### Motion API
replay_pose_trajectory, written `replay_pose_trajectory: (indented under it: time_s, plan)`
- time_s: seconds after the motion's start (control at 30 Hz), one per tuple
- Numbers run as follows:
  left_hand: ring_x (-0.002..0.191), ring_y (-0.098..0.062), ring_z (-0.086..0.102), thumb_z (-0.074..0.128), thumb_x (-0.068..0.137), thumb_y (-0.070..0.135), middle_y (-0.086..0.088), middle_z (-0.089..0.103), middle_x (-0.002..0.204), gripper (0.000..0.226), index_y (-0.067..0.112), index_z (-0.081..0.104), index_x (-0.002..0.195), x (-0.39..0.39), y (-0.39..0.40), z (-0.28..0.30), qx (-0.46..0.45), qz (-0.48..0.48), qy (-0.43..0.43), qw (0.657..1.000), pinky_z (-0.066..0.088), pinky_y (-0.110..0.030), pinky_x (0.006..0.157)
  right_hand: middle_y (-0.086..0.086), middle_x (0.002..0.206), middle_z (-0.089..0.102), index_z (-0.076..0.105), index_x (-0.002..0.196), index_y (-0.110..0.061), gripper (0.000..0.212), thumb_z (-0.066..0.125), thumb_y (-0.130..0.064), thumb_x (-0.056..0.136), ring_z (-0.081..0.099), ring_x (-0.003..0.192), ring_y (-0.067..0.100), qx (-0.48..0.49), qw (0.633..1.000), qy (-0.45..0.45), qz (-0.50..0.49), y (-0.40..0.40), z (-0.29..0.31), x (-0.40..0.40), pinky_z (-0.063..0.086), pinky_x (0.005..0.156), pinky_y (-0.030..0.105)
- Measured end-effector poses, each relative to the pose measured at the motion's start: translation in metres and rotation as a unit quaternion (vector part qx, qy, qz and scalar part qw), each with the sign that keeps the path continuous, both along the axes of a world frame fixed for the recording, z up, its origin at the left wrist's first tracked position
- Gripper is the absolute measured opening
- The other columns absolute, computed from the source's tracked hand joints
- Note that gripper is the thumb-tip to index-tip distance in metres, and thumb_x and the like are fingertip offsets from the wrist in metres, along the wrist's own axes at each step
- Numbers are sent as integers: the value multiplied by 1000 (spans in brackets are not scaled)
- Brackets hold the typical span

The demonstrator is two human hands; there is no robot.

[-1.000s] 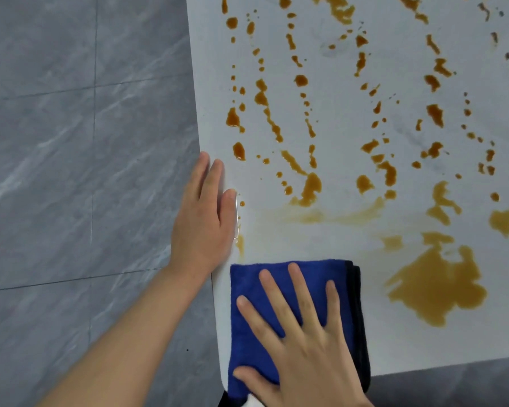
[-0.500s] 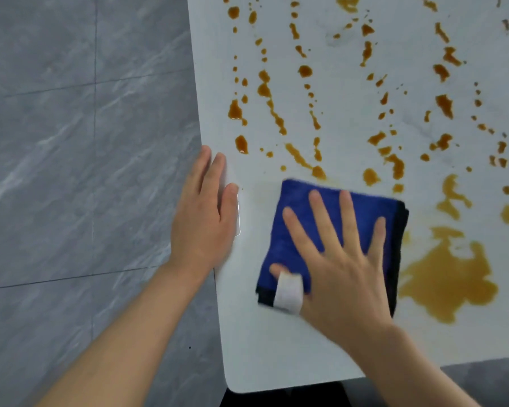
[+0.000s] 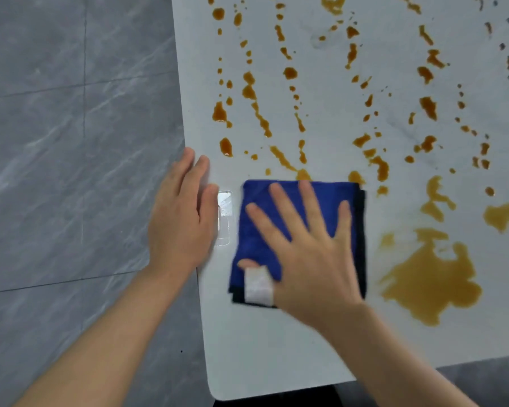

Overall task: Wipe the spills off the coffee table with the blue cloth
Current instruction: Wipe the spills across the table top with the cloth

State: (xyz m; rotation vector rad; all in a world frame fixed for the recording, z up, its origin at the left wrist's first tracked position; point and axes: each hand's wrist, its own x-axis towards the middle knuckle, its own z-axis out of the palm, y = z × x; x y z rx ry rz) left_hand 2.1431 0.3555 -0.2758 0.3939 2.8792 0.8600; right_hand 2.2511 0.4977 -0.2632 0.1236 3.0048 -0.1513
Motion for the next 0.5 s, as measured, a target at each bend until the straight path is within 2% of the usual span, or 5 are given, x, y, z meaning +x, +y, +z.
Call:
replay_pose_trajectory:
  time_s: [0.1,0.2,0.33,0.5]
  plan:
    - [143,-13,19,38,97,34,6,23,155,48,20,35,143,2,2,2,-16,13,-2,1000,22,-37,115,6,154,24,31,144,-30,69,23,-66,86,15,142,37,16,996,-30,-77,41,1,18,15,102,71]
    - [144,-12,16,41,95,40,6,19,156,53,21,33,144,4,3,3,-31,-2,5,1000,18,-30,113,7,156,19,26,144,-29,71,13,-68,86,10,143,38,6,991,-44,-123,57,4,57,15,100,74]
    - [144,-12,14,38,93,47,6,16,157,59,21,30,145,4,4,3,-53,-12,6,998,15,-30,112,9,154,22,29,143,-29,71,14,-69,87,16,140,43,-6,996,-46,-79,29,5,82,16,99,75]
    - [144,-16,16,33,92,55,2,18,157,64,18,30,145,7,7,5,-76,-11,18,997,17,-33,111,5,154,26,31,142,-34,69,27,-70,84,20,140,39,-21,1000,-14,-15,17,1,57,14,102,71]
